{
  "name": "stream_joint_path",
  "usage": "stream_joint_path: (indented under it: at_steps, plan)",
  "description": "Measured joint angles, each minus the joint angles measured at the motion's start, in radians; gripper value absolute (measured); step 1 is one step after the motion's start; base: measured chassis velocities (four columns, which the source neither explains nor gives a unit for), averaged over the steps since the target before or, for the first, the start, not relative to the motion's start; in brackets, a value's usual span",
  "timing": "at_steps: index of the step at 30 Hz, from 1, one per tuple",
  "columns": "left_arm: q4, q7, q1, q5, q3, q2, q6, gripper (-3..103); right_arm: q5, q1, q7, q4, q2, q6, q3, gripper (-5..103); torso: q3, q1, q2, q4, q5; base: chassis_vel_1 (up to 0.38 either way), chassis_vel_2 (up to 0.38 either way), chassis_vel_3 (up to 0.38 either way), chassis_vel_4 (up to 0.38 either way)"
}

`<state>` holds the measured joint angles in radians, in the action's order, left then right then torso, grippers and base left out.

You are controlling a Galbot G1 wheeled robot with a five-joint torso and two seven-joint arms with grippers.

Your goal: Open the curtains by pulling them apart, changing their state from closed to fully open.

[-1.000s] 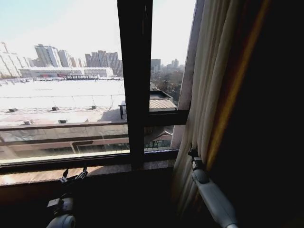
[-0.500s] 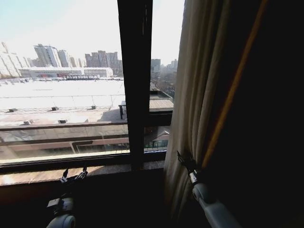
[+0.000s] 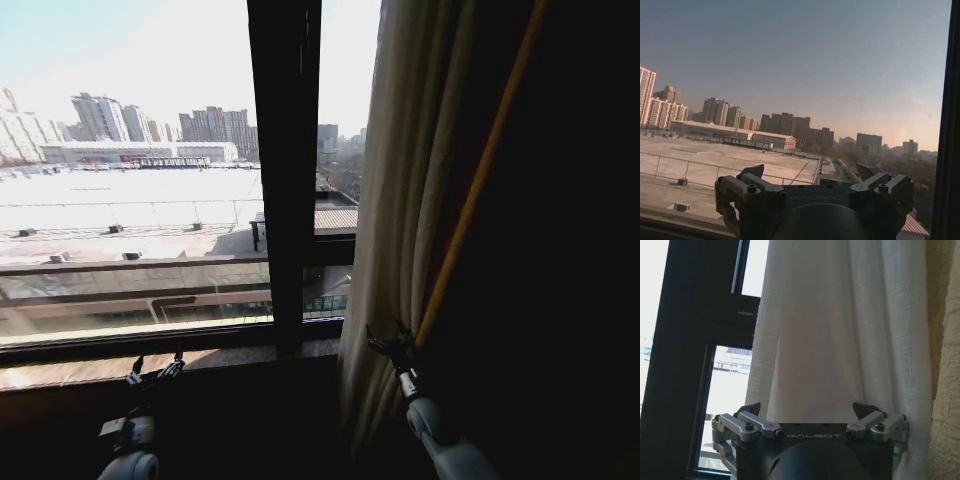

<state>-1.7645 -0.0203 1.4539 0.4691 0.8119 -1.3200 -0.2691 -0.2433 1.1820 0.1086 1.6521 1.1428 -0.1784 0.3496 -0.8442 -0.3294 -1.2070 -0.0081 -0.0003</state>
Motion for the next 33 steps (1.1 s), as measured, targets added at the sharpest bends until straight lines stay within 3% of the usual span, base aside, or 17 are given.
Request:
stream_joint_path:
  at_steps: [20,33]
  plan:
    - [0.0,0.0,0.0,0.0,0.0,0.0,0.0,100,-0.001,-0.003,0.0,-0.003,0.0,0.0,0.0,100,0.0,0.0,0.0,0.0,0.0001,0.0,0.0,0.0,0.0]
    - [0.0,0.0,0.0,0.0,0.0,0.0,0.0,100,-0.001,-0.003,0.0,-0.004,0.0,0.0,0.0,100,0.0,0.0,0.0,0.0001,0.0,0.203,0.109,-0.198,-0.117]
